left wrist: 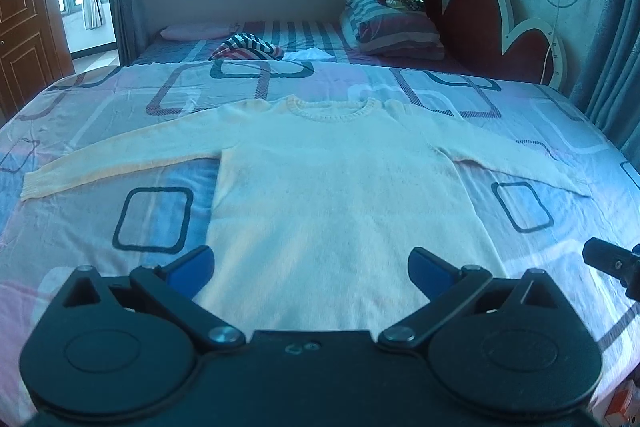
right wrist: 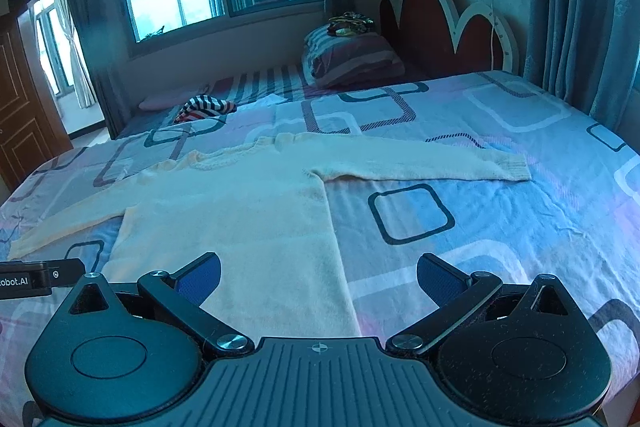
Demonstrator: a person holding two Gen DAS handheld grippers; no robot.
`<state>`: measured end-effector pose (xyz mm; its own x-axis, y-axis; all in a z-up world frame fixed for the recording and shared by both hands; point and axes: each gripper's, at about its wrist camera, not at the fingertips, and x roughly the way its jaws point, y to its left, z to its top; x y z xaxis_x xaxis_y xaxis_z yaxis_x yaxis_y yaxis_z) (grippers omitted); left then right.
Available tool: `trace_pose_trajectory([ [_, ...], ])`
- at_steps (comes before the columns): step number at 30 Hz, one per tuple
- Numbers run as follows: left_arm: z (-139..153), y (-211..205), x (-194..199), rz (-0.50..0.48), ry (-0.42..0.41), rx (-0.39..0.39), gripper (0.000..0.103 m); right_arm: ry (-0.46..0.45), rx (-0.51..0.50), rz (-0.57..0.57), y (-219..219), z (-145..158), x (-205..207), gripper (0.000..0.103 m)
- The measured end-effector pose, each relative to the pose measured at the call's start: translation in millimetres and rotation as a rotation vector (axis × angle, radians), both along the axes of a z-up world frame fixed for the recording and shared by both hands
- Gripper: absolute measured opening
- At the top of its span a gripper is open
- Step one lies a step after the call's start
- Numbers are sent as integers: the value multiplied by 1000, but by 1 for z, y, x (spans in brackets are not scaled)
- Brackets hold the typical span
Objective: Fold small clothes
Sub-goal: 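Move both tools toward the cream sweater spread on the bed, then reach the right tool to the sweater's ribbed sleeve cuff and grasp it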
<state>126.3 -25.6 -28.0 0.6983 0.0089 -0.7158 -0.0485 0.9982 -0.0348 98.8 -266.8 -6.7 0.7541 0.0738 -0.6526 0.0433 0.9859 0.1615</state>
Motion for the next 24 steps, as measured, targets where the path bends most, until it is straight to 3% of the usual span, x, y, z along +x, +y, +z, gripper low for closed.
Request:
trace_pose_trajectory([
  [11,-23,-13,72,17,24,-27,102,26,-19,-19,-46,-28,72,103],
  [16,-35,-22,103,32,40,19,102,51,-8,-72,-83,-48,106,103],
  [24,-53,-23,141,89,59,12,102,106,-27,-167,-140,-88,157,102],
])
